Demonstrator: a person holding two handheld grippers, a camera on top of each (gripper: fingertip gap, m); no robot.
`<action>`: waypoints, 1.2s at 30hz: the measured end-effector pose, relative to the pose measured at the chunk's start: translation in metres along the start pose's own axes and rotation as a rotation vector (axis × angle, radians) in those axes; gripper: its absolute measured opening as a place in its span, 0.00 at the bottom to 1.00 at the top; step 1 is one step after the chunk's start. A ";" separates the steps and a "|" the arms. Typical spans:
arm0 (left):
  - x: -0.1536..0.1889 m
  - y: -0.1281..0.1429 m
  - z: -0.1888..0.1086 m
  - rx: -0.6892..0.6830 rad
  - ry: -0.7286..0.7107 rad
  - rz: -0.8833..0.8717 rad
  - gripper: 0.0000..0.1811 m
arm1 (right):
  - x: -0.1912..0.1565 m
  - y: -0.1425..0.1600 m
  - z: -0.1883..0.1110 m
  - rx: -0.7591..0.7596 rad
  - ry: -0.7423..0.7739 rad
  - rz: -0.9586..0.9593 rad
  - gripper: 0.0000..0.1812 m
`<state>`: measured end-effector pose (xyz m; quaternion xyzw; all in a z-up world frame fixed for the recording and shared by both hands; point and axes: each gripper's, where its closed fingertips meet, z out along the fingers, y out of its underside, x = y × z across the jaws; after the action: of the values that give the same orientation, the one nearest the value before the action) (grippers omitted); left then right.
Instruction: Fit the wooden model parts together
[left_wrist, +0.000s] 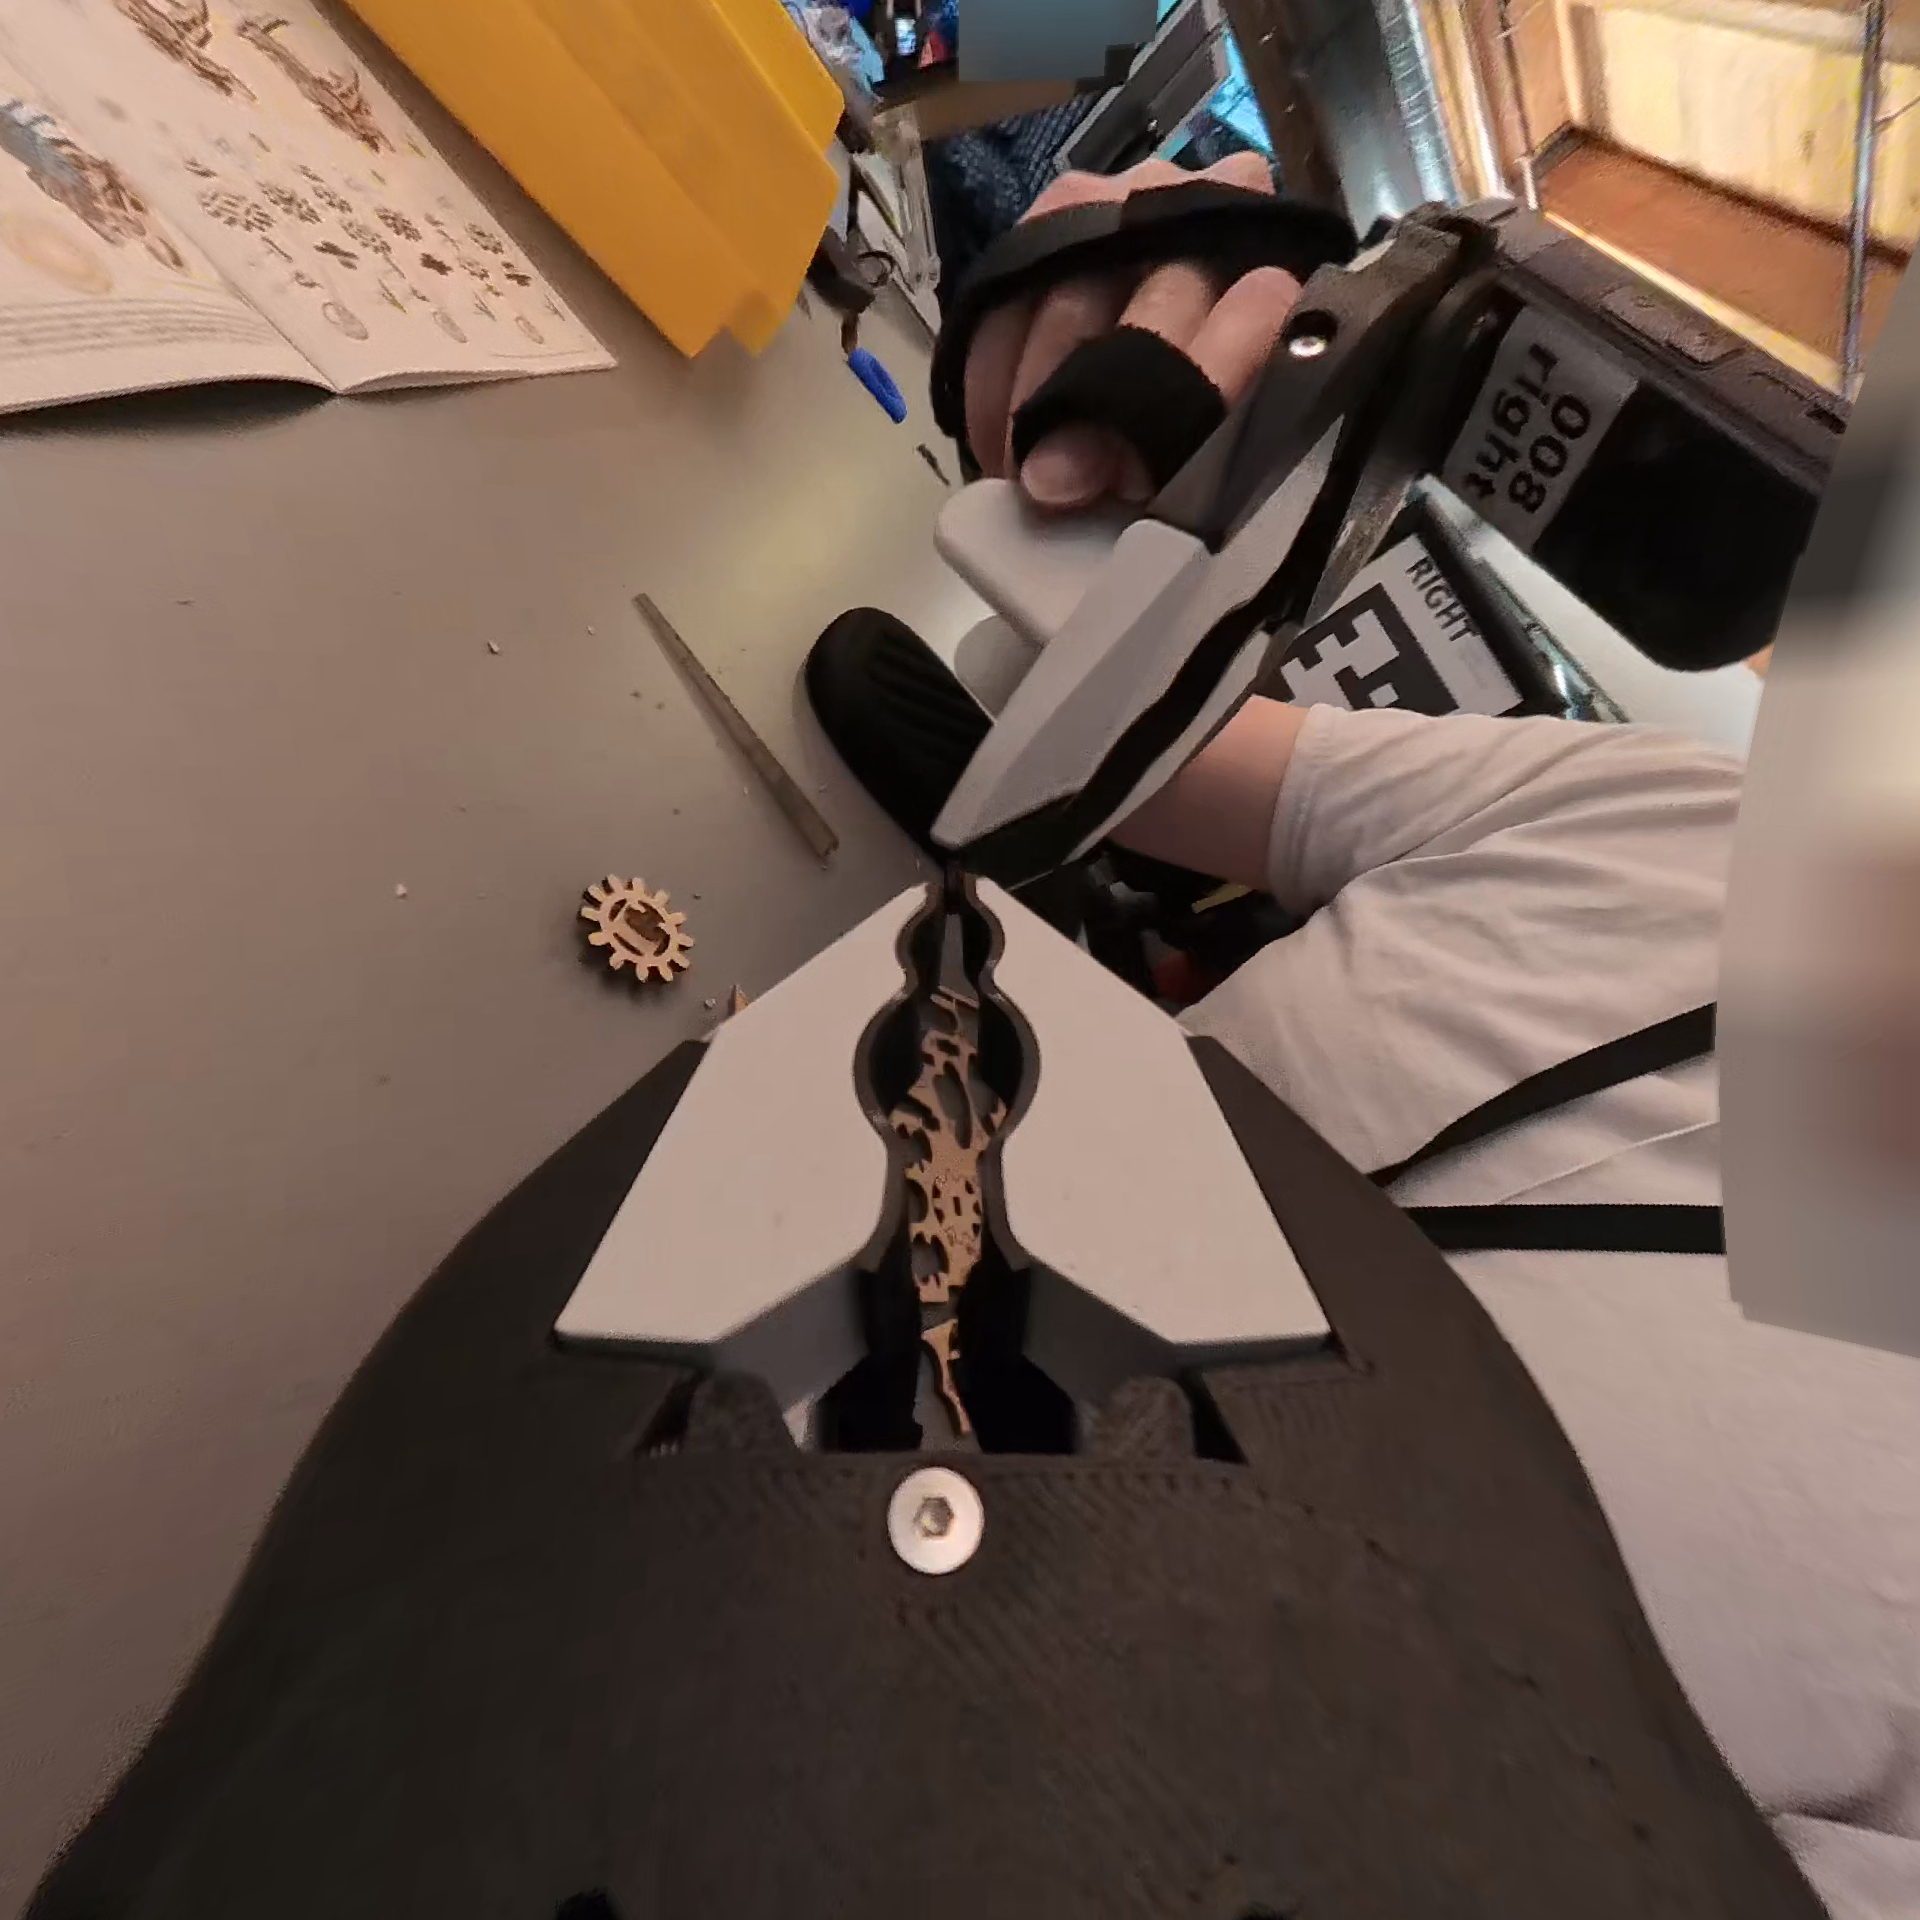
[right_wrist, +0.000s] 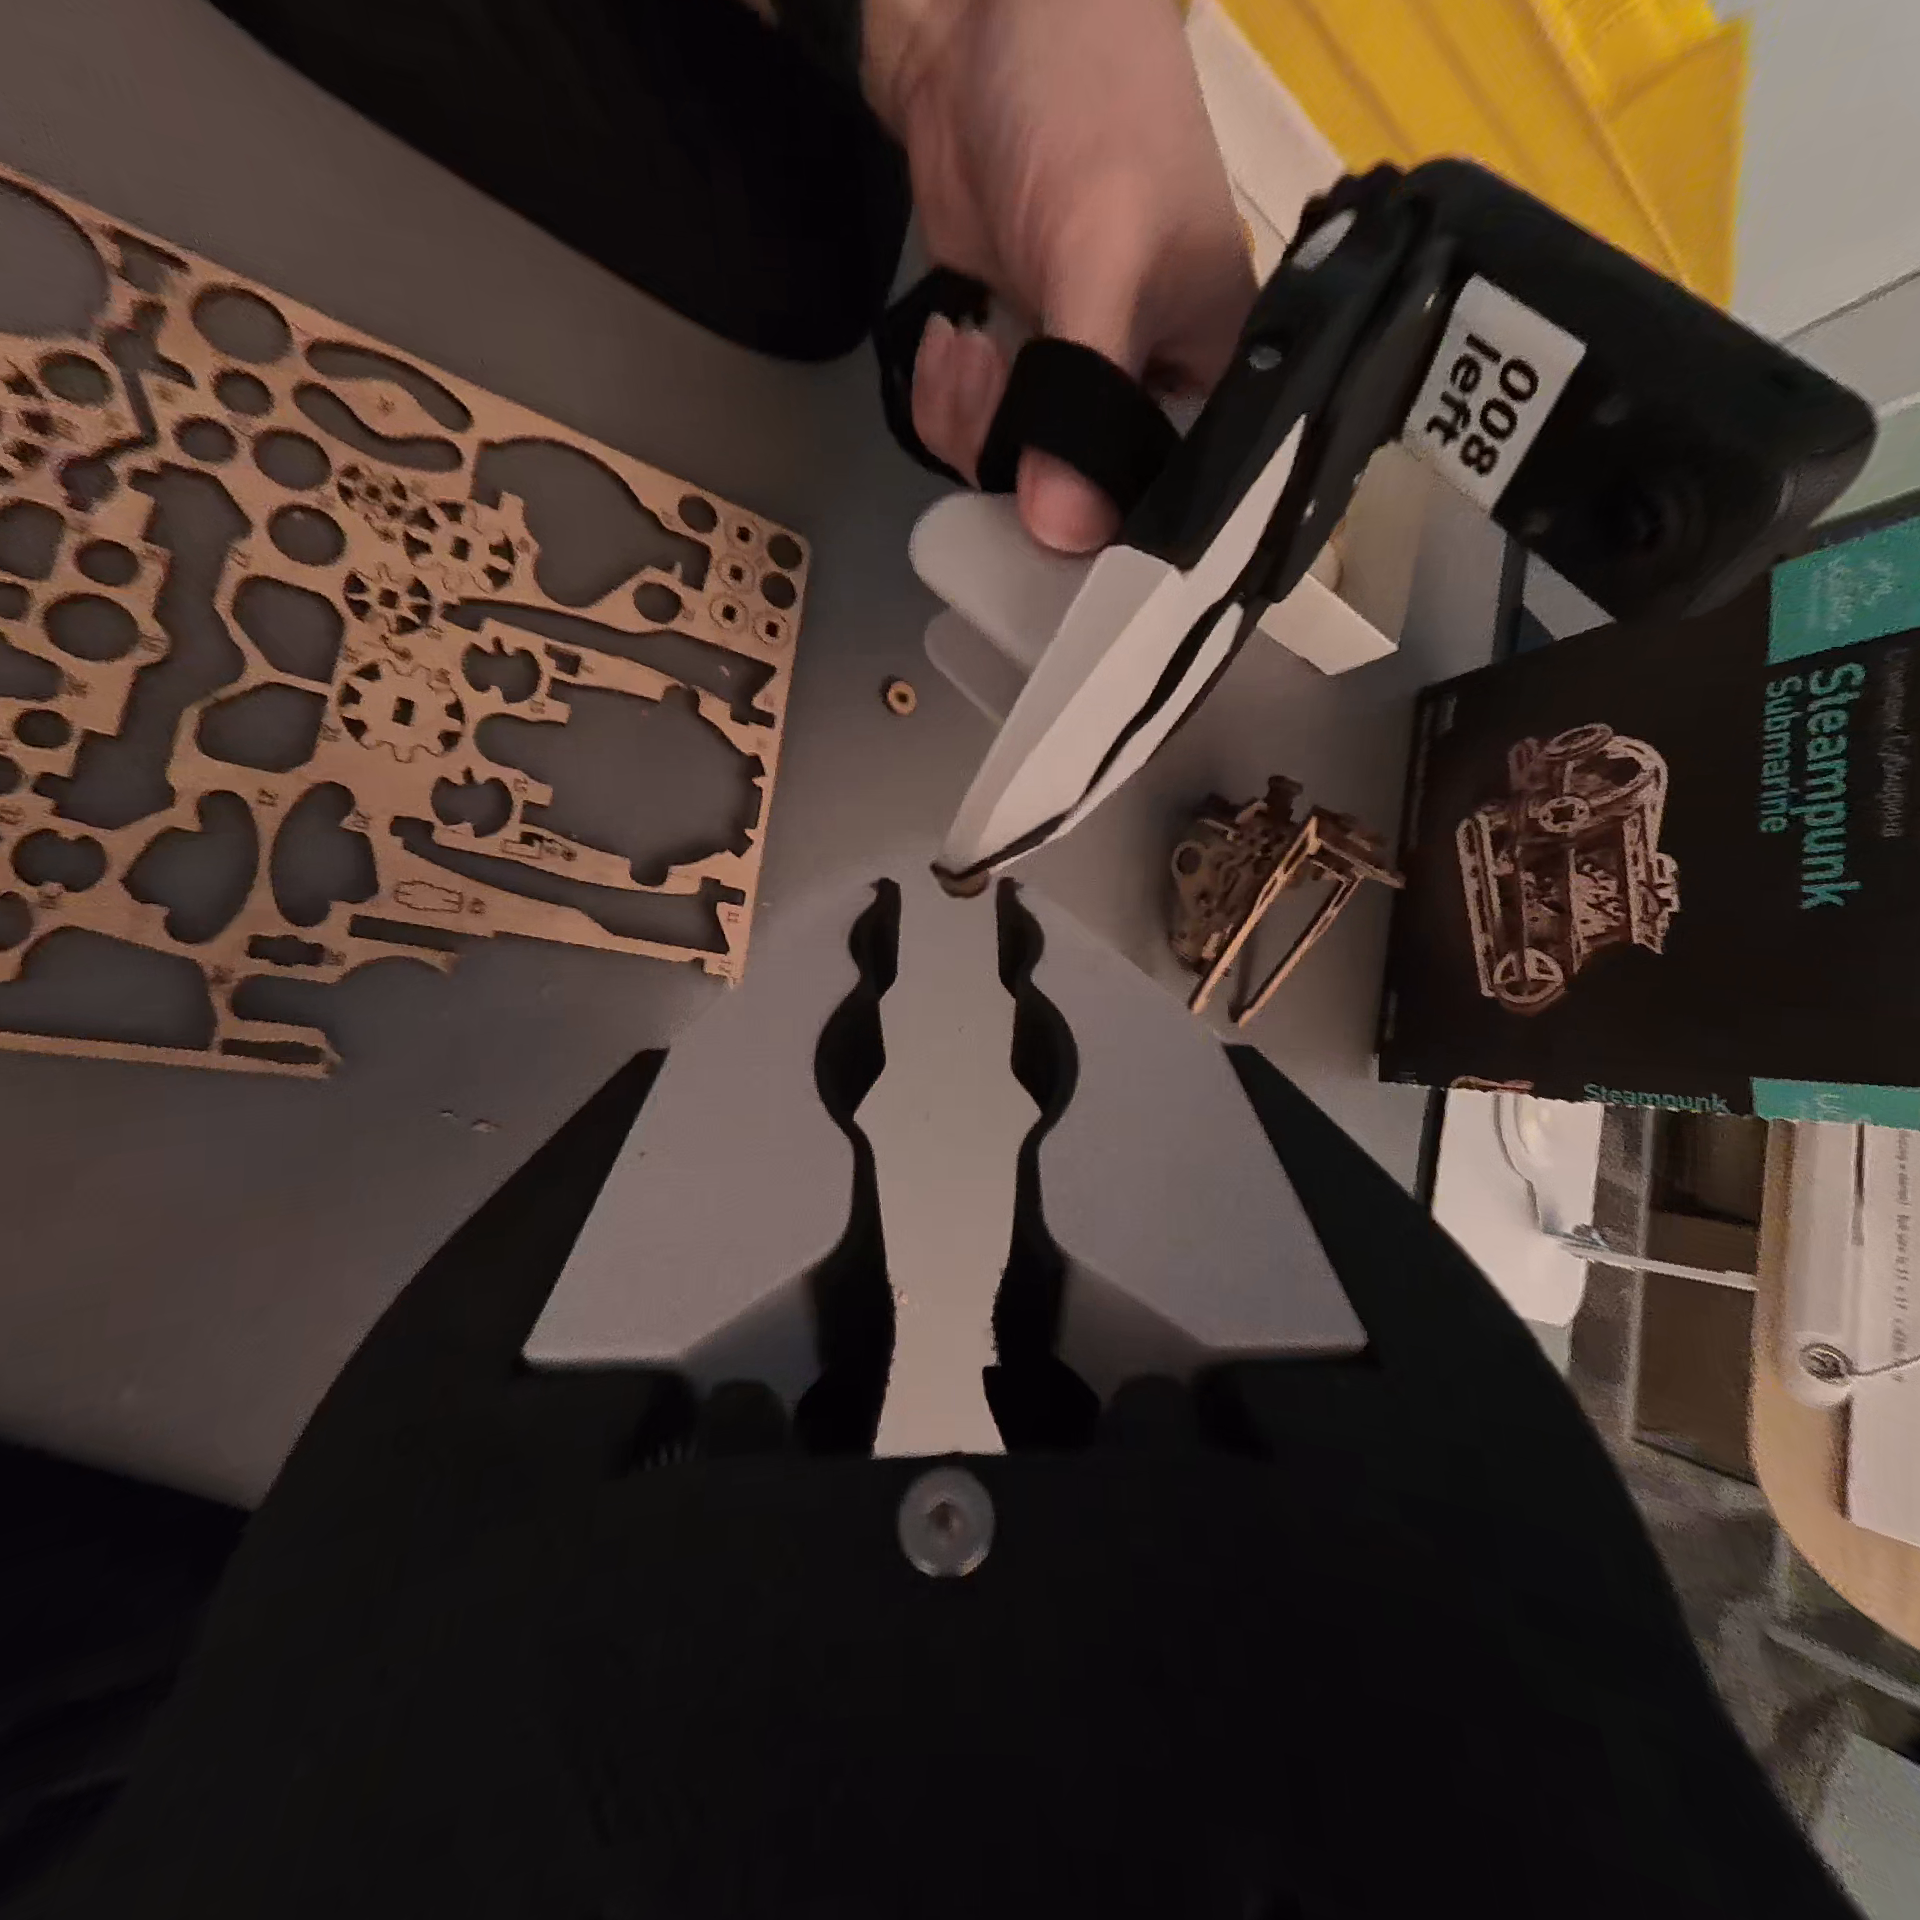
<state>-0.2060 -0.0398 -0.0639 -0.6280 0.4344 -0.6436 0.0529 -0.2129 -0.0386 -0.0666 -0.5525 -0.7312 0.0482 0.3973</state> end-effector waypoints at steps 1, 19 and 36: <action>0.001 0.000 0.001 -0.003 0.000 0.001 0.00 | 0.000 0.002 0.003 -0.017 -0.001 -0.011 0.09; -0.065 0.001 -0.021 0.036 -0.275 -0.083 0.08 | -0.004 0.045 0.016 -0.065 0.042 0.384 0.04; -0.064 0.042 0.030 -0.290 -0.397 0.065 0.16 | -0.020 0.088 0.028 -0.090 0.011 0.498 0.04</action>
<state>-0.1873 -0.0409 -0.1442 -0.7288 0.5233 -0.4365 0.0673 -0.1617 -0.0116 -0.1411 -0.7330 -0.5716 0.1089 0.3523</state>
